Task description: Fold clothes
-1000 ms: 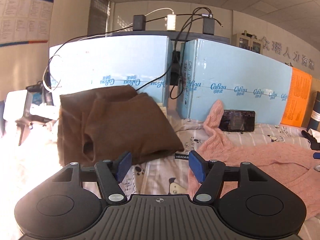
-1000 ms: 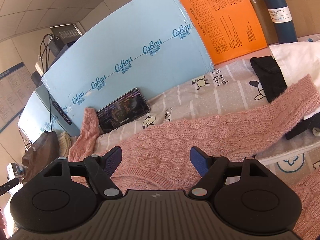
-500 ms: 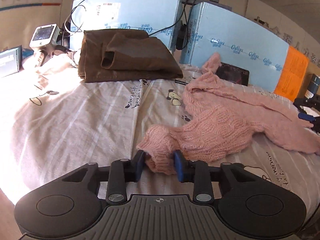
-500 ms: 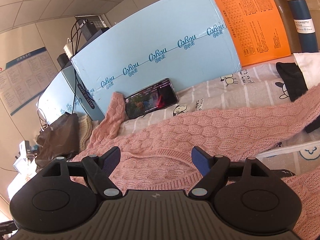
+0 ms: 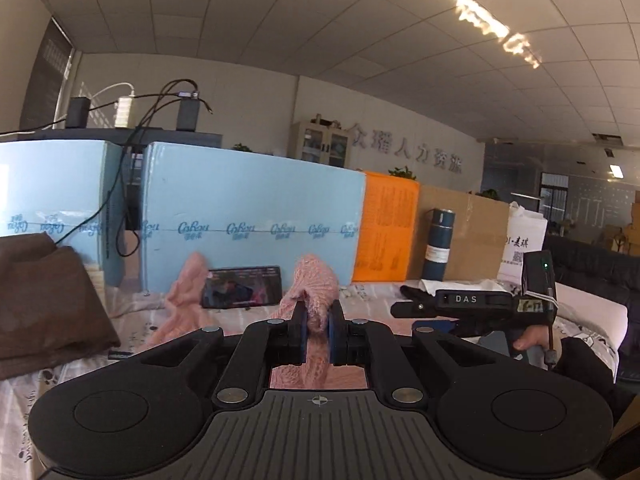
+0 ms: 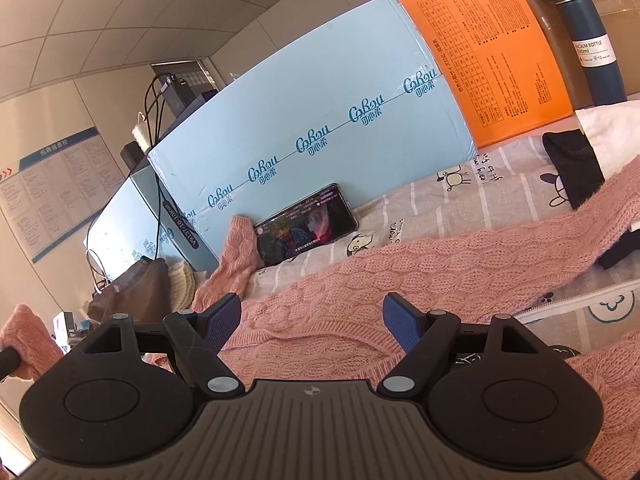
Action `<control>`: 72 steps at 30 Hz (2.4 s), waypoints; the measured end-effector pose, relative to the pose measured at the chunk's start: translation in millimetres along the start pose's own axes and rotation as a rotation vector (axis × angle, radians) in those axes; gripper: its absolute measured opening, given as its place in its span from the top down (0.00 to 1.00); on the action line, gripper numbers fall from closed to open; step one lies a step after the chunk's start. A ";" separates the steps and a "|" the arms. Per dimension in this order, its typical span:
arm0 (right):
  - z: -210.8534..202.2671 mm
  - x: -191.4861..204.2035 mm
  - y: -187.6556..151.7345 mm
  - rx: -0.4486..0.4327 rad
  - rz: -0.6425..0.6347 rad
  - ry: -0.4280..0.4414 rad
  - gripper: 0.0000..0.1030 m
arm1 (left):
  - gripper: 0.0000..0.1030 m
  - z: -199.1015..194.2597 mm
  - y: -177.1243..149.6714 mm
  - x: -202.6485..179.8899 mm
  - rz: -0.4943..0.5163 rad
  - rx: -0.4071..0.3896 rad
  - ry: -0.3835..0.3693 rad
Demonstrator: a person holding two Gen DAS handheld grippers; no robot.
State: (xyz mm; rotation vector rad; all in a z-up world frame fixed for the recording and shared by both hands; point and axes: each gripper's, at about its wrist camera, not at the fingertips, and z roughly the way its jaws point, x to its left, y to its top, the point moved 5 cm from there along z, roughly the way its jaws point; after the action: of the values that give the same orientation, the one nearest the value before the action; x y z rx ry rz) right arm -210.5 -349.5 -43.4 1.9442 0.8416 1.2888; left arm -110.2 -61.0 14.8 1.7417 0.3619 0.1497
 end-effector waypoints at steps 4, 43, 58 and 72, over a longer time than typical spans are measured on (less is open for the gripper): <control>-1.6 -1.9 1.1 -0.004 0.007 0.006 0.26 | 0.91 47.5 -22.3 -21.6 0.033 0.115 -0.052; 14.4 11.9 -17.3 0.089 -0.109 0.013 0.15 | 0.21 114.2 9.0 117.6 -0.065 0.202 0.132; 16.0 -37.2 -2.7 0.072 0.157 -0.106 0.15 | 0.77 280.2 1.8 199.7 0.025 0.325 0.289; 17.0 -38.1 -3.4 0.070 0.157 -0.112 0.15 | 0.94 176.9 20.6 107.6 0.075 0.123 0.000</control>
State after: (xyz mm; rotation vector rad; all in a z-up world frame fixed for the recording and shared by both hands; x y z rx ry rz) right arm -207.0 -380.6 -71.1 2.1525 0.6984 1.2406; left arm 46.9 -194.7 -11.9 1.8775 0.3109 0.1844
